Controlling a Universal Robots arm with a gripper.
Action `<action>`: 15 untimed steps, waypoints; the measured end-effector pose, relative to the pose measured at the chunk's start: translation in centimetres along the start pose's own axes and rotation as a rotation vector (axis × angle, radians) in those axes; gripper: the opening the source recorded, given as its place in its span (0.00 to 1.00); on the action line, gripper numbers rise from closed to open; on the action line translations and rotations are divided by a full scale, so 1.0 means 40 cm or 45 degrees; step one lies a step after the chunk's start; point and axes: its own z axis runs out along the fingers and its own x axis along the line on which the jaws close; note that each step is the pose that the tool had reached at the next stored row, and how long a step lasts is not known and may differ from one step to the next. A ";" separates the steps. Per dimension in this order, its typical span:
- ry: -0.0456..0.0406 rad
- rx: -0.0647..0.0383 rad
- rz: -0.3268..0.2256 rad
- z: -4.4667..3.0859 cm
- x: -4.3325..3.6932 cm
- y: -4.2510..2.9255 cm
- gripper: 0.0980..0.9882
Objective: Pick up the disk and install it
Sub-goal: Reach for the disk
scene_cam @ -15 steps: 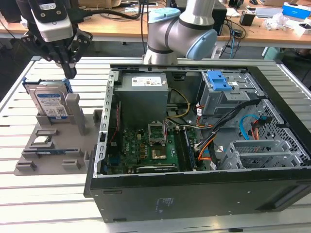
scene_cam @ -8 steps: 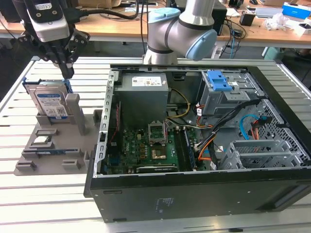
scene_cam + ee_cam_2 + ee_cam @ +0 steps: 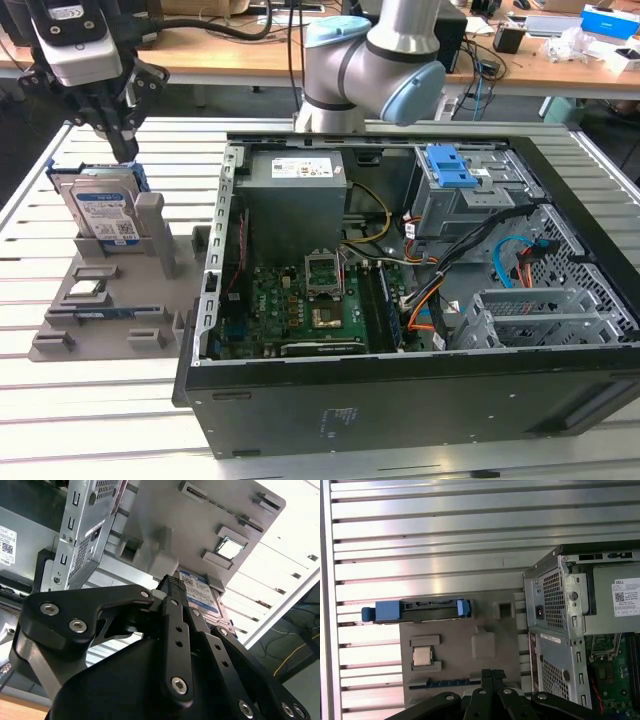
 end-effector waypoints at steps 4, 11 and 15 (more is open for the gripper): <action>0.000 0.000 0.000 -0.001 0.021 -0.002 0.00; 0.000 0.000 0.000 -0.001 0.050 -0.004 0.00; 0.000 0.000 0.000 -0.002 0.072 -0.005 0.00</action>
